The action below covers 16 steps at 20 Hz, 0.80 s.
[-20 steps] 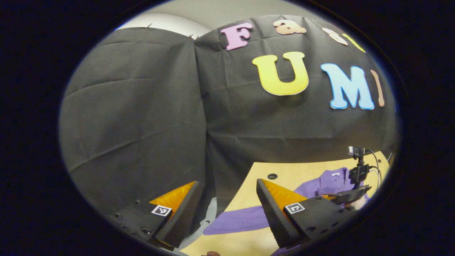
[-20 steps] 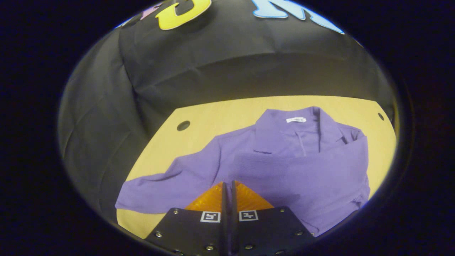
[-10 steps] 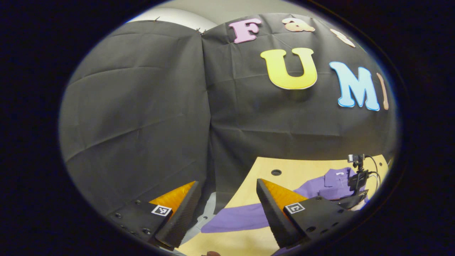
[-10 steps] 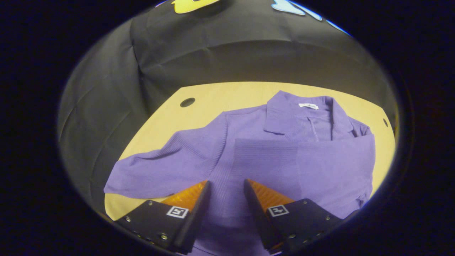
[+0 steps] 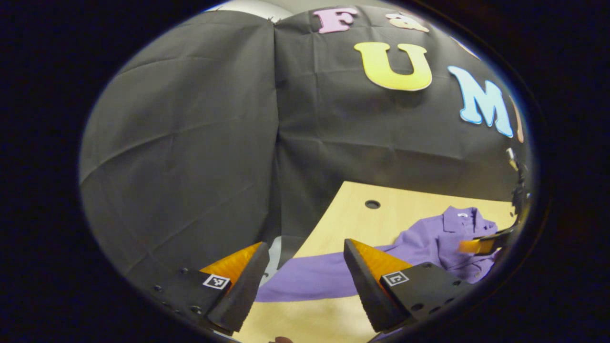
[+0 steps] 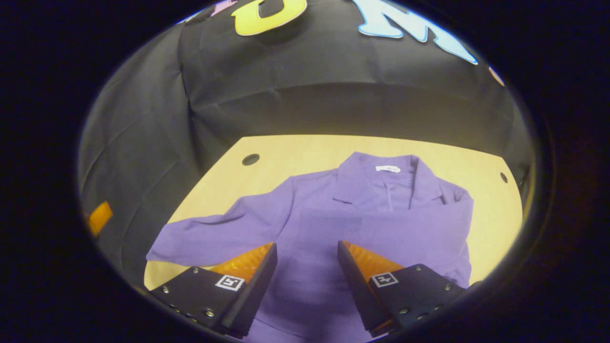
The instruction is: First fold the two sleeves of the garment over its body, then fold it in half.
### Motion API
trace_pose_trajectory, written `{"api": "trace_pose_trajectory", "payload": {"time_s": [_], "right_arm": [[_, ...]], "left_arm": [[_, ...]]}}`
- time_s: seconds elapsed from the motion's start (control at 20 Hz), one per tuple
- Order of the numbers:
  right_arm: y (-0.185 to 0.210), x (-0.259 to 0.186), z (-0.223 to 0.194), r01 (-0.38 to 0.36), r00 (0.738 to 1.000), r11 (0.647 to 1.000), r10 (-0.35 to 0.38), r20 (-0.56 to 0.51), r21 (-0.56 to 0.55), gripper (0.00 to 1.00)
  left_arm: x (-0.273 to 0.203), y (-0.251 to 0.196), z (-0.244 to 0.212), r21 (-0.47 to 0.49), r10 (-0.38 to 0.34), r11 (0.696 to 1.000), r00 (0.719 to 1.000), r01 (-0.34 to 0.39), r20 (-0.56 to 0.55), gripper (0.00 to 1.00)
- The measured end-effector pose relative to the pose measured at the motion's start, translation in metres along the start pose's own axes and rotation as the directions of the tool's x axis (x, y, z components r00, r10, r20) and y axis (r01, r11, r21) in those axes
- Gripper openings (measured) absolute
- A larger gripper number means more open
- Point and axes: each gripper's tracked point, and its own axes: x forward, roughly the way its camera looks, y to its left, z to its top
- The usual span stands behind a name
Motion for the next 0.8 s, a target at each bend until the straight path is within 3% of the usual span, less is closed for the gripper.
{"api": "trace_pose_trajectory", "payload": {"time_s": [0.2, 0.8], "right_arm": [[-0.017, -0.025, 0.01, 0.037, 0.999, 0.999, -0.037, 0.028, -0.004, 0.81], [-0.066, -0.064, 0.001, 0.155, 0.988, 0.988, -0.155, 0.022, 0.005, 0.81]], "left_arm": [[0.036, 0.01, -0.05, -0.023, 0.004, 1.0, 0.994, -0.007, -0.113, 0.99], [0.089, 0.023, -0.142, -0.025, 0.013, 0.999, 0.962, -0.02, -0.273, 1.0]]}}
